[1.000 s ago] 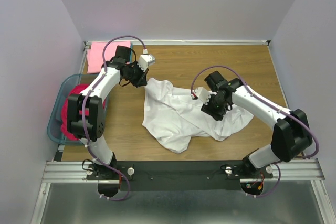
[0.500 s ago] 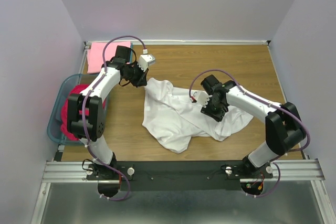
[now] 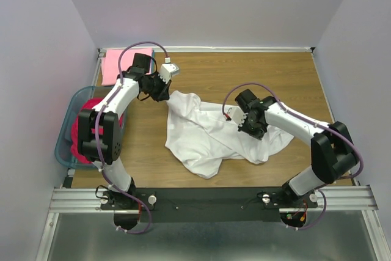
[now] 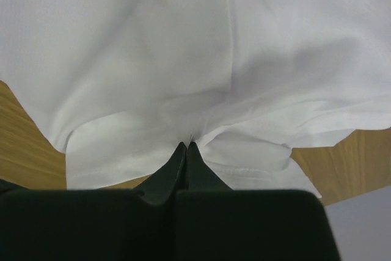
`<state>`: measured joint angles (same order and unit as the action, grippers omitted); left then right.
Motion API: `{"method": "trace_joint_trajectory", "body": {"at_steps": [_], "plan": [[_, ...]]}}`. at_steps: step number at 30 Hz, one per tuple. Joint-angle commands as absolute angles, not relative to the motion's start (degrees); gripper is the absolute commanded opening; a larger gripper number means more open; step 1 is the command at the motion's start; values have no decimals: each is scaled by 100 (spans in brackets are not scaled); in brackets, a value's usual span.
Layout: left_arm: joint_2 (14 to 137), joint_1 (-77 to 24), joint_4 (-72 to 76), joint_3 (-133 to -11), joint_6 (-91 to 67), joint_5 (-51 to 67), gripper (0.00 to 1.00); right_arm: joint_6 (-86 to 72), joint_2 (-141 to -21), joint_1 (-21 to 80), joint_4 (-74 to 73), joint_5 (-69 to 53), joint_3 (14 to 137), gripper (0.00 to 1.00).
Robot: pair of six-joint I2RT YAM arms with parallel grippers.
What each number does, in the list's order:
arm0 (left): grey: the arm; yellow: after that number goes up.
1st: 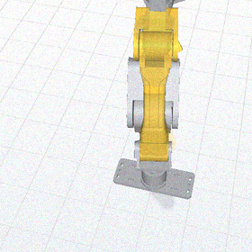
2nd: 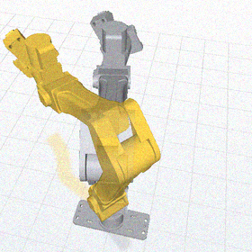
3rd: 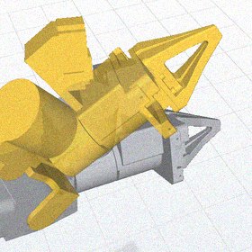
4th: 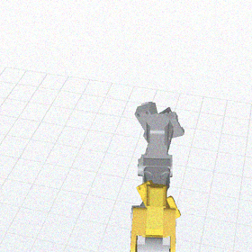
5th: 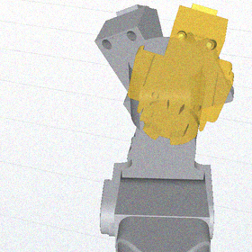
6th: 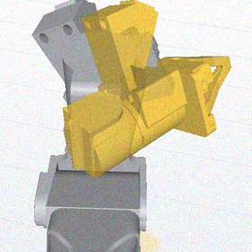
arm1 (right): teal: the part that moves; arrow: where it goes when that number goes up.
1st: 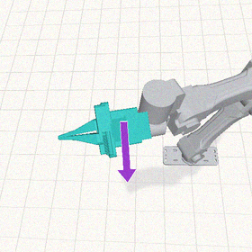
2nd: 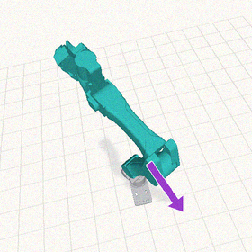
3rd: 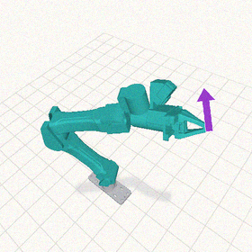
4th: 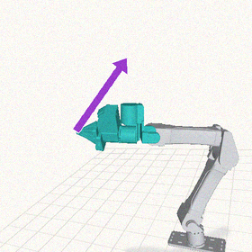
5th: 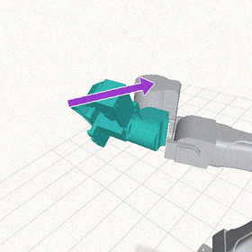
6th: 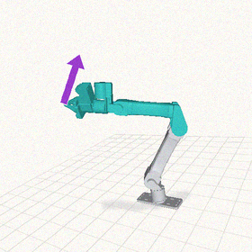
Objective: Fold and stack the t-shirts
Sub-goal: Flatten the tshirt out
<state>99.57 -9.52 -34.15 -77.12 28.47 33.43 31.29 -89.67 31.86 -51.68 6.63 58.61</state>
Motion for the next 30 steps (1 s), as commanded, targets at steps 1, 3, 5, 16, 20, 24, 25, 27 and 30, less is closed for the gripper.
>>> {"method": "trace_joint_trajectory", "body": {"at_steps": [1, 3, 5, 16, 20, 24, 25, 27, 30], "plan": [[9950, -809, -3595, -7866, 3040, 3400, 0, 3076, -8508, 3060, -5281, 774, 6002, 1], [9801, -739, -3630, -7849, 3120, 3567, 0, 3120, -8359, 2858, -5352, 642, 6169, 1], [9695, -642, -3638, -7822, 3277, 3761, 0, 3190, -8297, 2454, -5475, 519, 6476, 1], [8816, -536, -4042, -7594, 4645, 4060, 0, 3419, -8156, 1916, -5687, 237, 6416, 1], [8168, -545, -4709, -6734, 6053, 4017, 1, 3419, -8086, 1855, -5687, 228, 6249, 1], [7342, -702, -4939, -5601, 7284, 3578, 18, 3419, -7990, 1819, -5687, 237, 6082, 1], [7147, -860, -4948, -5172, 7425, 3307, 24, 3410, -7989, 1819, -5695, 237, 6056, 1], [6552, -1036, -4922, -4792, 7760, 3068, 40, 3393, -7989, 1828, -5687, 211, 5986, 1], [5758, -1160, -4721, -4386, 7710, 2918, 54, 3358, -8051, 1819, -5687, 132, 5950, 1]]}}
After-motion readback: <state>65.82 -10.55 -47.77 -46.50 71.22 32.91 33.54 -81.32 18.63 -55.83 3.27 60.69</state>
